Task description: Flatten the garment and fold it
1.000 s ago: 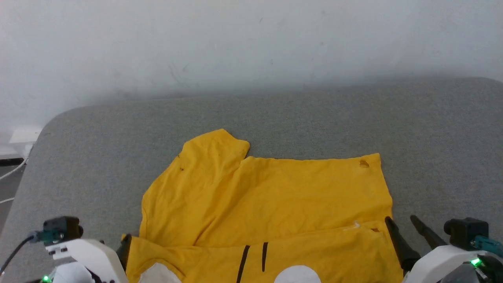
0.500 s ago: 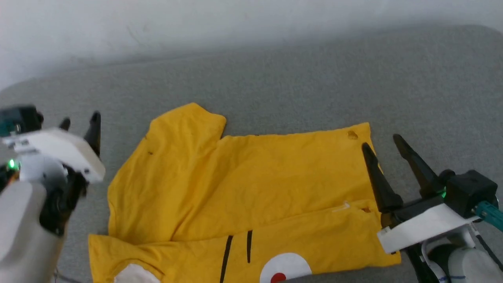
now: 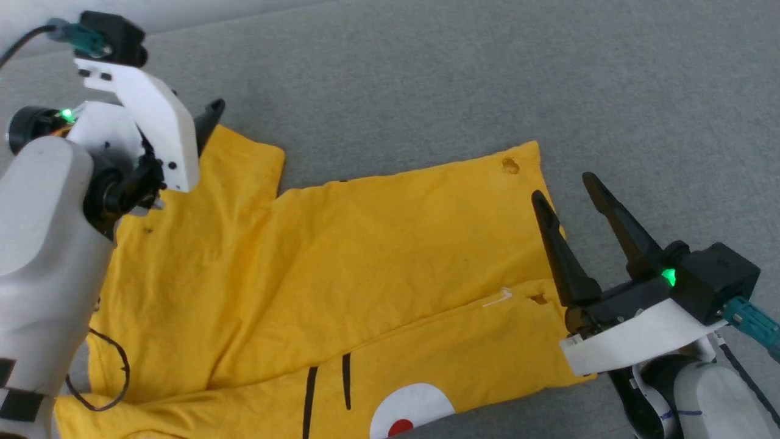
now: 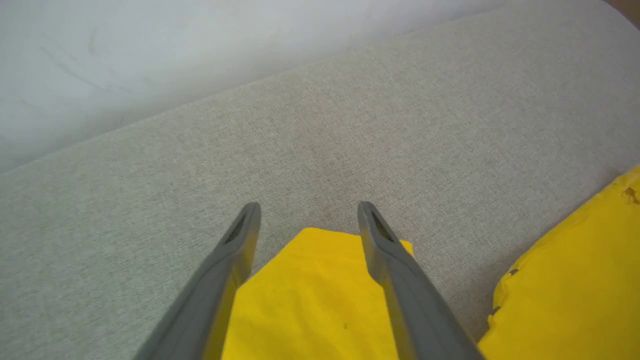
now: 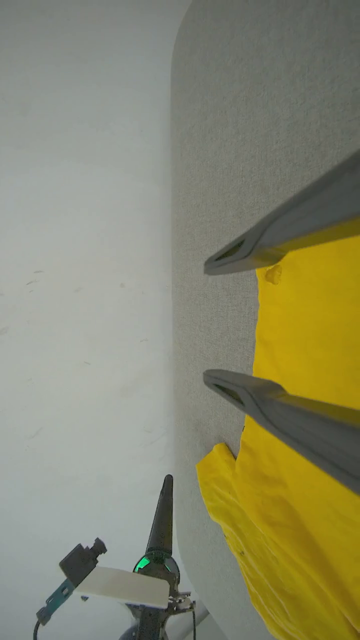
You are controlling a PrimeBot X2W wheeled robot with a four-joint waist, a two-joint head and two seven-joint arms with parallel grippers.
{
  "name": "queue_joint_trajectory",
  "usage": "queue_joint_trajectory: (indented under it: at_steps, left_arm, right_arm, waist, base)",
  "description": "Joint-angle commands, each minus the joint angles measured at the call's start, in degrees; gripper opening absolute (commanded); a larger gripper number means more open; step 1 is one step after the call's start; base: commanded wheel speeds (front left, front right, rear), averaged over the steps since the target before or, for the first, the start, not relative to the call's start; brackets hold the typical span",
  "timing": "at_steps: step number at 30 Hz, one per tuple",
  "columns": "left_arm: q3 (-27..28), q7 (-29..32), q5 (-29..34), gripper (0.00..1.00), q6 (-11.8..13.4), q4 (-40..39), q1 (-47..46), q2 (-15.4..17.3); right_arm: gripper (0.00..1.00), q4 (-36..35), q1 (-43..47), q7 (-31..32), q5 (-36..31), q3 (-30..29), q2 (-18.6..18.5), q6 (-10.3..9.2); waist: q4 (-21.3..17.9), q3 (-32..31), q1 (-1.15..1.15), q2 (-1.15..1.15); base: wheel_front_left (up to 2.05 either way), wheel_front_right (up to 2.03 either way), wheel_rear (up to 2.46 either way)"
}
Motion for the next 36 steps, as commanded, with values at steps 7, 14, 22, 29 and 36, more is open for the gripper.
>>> queue_joint_trajectory:
  at_steps: [7,14,22,29,36]
  left_arm:
    - [-5.81,10.87,-0.98,1.0,-4.18,8.27,-2.69,-1.5]
    - [-10.96,21.99,-1.42,0.4,-4.97,14.23,-0.71,-1.34]
    - [-10.17,15.18,-1.42,0.0,-3.4,15.24,1.07,-3.34]
    - [-5.91,-1.01,0.46,0.0,1.33,13.92,0.67,-3.68]
    - [-4.13,-8.88,0.39,0.0,2.73,7.19,2.04,-4.97]
  right_arm:
    - [1.0,1.5,-1.36,-0.68,0.63,0.53,0.7,-0.05]
    - [1.0,2.84,-1.28,-0.38,1.21,-0.03,0.97,-0.05]
    - [1.0,3.77,-1.87,0.93,2.07,-1.81,0.6,-0.05]
    - [1.0,10.49,-8.06,7.32,7.97,-5.17,-3.16,-0.05]
    - [1.0,23.36,-16.93,21.32,15.87,-2.84,-9.94,-0.05]
  waist:
    - [-4.04,3.42,-0.01,0.0]
    - [-4.57,3.73,-0.01,0.0]
    - [-2.58,3.09,-0.01,0.0]
    - [0.16,0.61,-0.01,0.0]
    - [5.69,-0.45,-0.01,0.0]
  base:
    - [0.0,0.0,0.0]
    - [0.0,0.0,0.0]
    - [0.0,0.0,0.0]
    - [0.0,0.0,0.0]
    - [0.0,0.0,0.0]
